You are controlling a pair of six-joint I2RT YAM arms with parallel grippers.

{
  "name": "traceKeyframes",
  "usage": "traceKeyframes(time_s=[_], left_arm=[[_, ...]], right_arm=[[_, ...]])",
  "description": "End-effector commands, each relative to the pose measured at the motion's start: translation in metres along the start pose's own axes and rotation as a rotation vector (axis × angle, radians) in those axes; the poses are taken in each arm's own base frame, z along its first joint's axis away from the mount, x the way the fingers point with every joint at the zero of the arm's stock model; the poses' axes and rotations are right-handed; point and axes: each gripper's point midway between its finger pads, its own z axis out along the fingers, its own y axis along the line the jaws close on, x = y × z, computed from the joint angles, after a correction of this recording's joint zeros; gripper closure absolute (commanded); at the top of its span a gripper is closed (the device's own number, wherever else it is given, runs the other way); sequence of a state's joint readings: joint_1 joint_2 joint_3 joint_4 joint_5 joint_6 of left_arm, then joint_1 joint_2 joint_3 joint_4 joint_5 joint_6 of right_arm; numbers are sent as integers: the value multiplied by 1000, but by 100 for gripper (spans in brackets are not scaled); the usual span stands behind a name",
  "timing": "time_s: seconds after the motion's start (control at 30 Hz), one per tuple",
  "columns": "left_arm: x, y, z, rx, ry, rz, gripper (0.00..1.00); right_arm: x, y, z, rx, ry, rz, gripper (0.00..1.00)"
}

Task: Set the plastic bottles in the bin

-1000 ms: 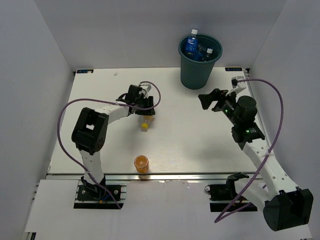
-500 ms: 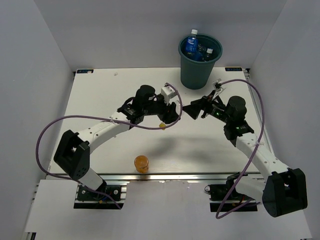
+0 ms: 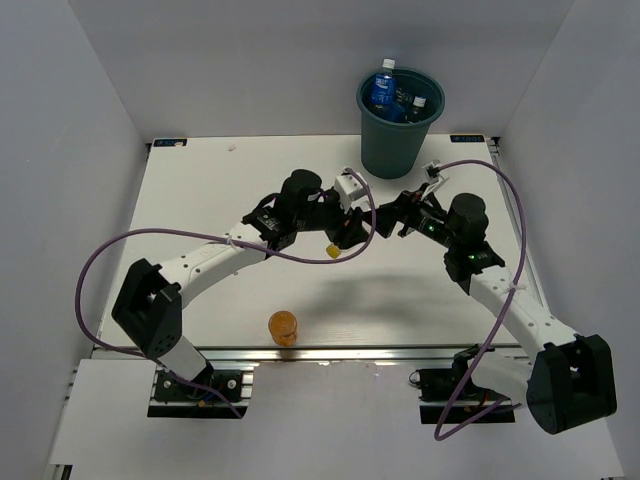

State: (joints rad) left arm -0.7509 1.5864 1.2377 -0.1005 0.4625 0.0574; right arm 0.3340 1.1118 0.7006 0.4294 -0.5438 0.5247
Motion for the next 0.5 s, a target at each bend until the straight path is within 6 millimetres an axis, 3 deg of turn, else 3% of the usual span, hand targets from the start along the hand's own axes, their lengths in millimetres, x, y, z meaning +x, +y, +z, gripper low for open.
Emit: traceKeyframes(time_s=[0.0,0.2,0.47], left_arm=[[-31,-4,-8,-1,-69,62,65],[-36,-4,-11,-21,-99,62,66],[-62,5,-8,-66,-186,91,66]], right_arm=[[-3,-13,2,77,-28,32,11],[-3,-11,7,51,-18,55,12],[-2,-2,17,-14,12,104,25]])
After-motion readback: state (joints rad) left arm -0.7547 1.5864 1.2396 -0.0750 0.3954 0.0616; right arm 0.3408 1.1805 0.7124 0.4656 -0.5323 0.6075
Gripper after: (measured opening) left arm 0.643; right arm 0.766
